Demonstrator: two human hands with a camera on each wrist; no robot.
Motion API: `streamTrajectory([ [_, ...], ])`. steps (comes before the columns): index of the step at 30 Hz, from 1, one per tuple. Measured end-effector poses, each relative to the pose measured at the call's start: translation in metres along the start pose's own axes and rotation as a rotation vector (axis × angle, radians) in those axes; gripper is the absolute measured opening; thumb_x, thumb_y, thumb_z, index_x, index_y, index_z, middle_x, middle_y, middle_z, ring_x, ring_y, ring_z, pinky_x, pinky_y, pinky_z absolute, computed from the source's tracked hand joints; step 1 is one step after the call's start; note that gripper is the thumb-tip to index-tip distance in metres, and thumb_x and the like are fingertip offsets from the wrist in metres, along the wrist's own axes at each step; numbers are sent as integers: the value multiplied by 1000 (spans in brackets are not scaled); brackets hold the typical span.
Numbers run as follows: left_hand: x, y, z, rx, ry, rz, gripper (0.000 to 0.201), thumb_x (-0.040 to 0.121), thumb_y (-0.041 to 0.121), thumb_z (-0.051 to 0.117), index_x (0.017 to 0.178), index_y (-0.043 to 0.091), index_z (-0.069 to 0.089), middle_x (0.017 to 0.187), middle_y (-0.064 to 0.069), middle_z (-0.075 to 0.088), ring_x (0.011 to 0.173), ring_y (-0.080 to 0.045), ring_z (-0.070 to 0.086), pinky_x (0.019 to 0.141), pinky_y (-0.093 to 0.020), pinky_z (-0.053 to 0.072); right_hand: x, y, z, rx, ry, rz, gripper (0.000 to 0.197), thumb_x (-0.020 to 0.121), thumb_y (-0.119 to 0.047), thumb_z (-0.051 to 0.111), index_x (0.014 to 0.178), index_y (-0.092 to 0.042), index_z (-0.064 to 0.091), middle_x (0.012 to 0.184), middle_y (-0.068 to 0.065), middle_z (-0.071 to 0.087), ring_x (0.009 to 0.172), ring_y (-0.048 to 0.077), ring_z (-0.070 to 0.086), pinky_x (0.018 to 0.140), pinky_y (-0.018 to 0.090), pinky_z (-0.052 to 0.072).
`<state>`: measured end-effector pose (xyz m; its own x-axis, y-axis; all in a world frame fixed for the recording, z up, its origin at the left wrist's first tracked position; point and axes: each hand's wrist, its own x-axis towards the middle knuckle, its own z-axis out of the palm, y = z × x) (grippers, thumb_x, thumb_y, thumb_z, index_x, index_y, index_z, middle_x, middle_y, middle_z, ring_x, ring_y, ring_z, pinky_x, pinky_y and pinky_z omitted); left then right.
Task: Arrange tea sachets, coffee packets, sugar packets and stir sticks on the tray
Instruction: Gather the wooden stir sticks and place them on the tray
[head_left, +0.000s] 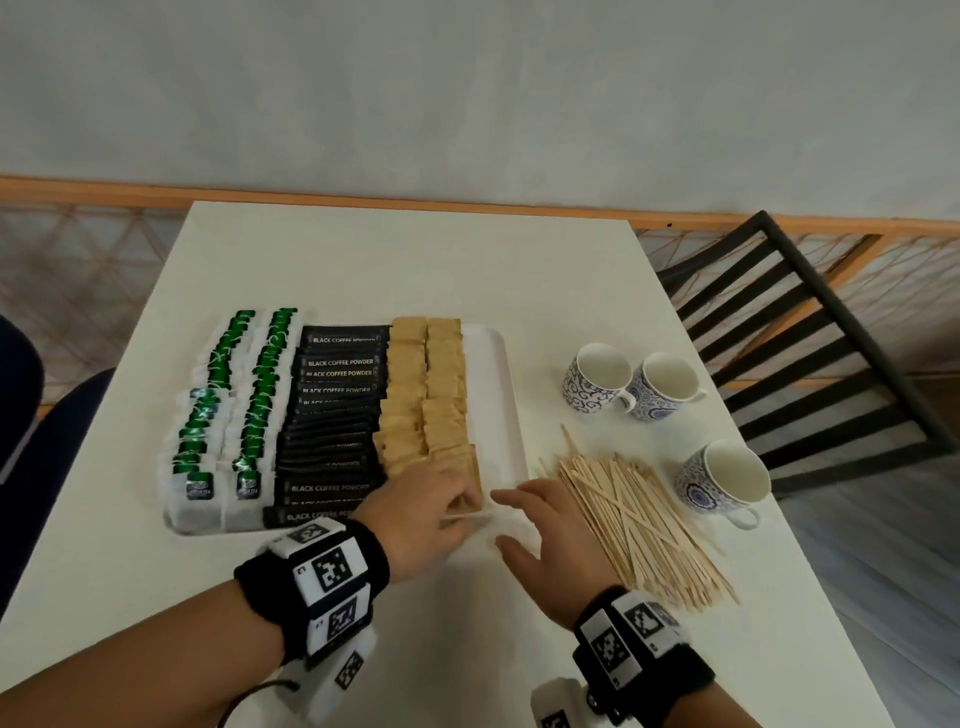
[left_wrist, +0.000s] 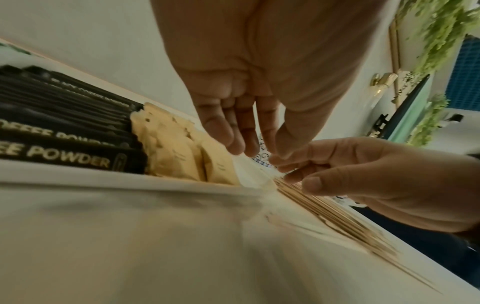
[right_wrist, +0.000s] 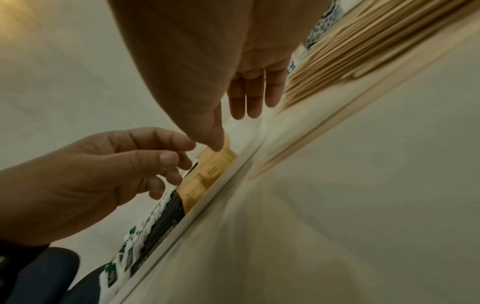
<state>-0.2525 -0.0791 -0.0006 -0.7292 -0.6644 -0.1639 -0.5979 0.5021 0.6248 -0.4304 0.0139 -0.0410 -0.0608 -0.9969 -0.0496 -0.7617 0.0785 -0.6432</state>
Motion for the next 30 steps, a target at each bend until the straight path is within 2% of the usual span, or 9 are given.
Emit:
streamTrajectory([
  [3, -9, 6, 13, -16, -124, 13, 21, 90, 29, 56, 111, 31, 59, 95, 23, 44, 86, 4, 45, 76, -12, 35, -20, 10, -4, -97, 97, 83, 48, 79, -39, 60, 127, -34, 54, 135, -5, 41, 124, 16, 42, 104, 37, 39],
  [5, -14, 8, 19, 22, -225, 21, 27, 91, 29, 55, 118, 31, 57, 111, 18, 48, 101, -2, 49, 85, -17, 38, -30, 19, -11, -163, 166, 179, 59, 76, -52, 53, 132, -34, 49, 143, 1, 37, 132, 23, 36, 107, 46, 35],
  [7, -16, 9, 24, 93, -324, 35, 37, 91, 29, 54, 128, 30, 51, 127, 13, 45, 117, -7, 46, 98, -22, 37, -35, 29, -21, -236, 173, 305, 73, 75, -62, 53, 139, -32, 40, 150, 3, 28, 139, 26, 26, 112, 46, 26],
  [10, -12, 10, 30, 119, -392, 60, 51, 90, 30, 54, 139, 28, 40, 138, 10, 36, 128, -9, 39, 106, -26, 34, -37, 41, -36, -294, 135, 517, 93, 72, -67, 62, 147, -28, 22, 157, 3, 12, 145, 24, 10, 118, 43, 14],
  [13, -11, 12, 35, 170, -435, 69, 64, 91, 31, 52, 148, 25, 24, 153, 6, 18, 143, -15, 18, 114, -27, 21, -35, 50, -40, -340, 73, 621, 110, 66, -77, 59, 151, -28, 9, 159, 4, 0, 146, 25, 2, 119, 42, 8],
  [15, -12, 13, 38, 209, -469, 57, 72, 92, 32, 52, 152, 24, 13, 160, 3, 0, 147, -14, 3, 118, -28, 12, -33, 53, -41, -368, 27, 645, 118, 61, -81, 59, 151, -29, 2, 159, 4, -6, 146, 26, -2, 118, 43, 4],
  [18, -9, 12, 46, 265, -491, 66, 79, 91, 33, 53, 153, 22, 5, 160, 0, -10, 147, -14, -7, 120, -30, 6, -28, 59, -44, -354, 14, 658, 129, 51, -85, 61, 149, -33, -5, 159, 5, -8, 146, 28, -6, 118, 46, 2],
  [25, -3, 23, 56, 318, -453, 27, 84, 92, 33, 52, 153, 21, -4, 160, -2, -16, 147, -15, -13, 117, -28, -1, -21, 68, -42, -361, -84, 640, 142, 43, -88, 61, 147, -31, -18, 157, 6, -19, 145, 30, -15, 118, 48, -4],
  [30, 6, 37, 68, 282, -432, -32, 84, 92, 33, 52, 153, 21, -5, 160, -2, -17, 147, -15, -12, 120, -29, 1, -30, 78, -43, -411, -89, 507, 131, 49, -91, 53, 148, -34, -11, 159, 5, -11, 145, 28, -11, 118, 46, -4],
])
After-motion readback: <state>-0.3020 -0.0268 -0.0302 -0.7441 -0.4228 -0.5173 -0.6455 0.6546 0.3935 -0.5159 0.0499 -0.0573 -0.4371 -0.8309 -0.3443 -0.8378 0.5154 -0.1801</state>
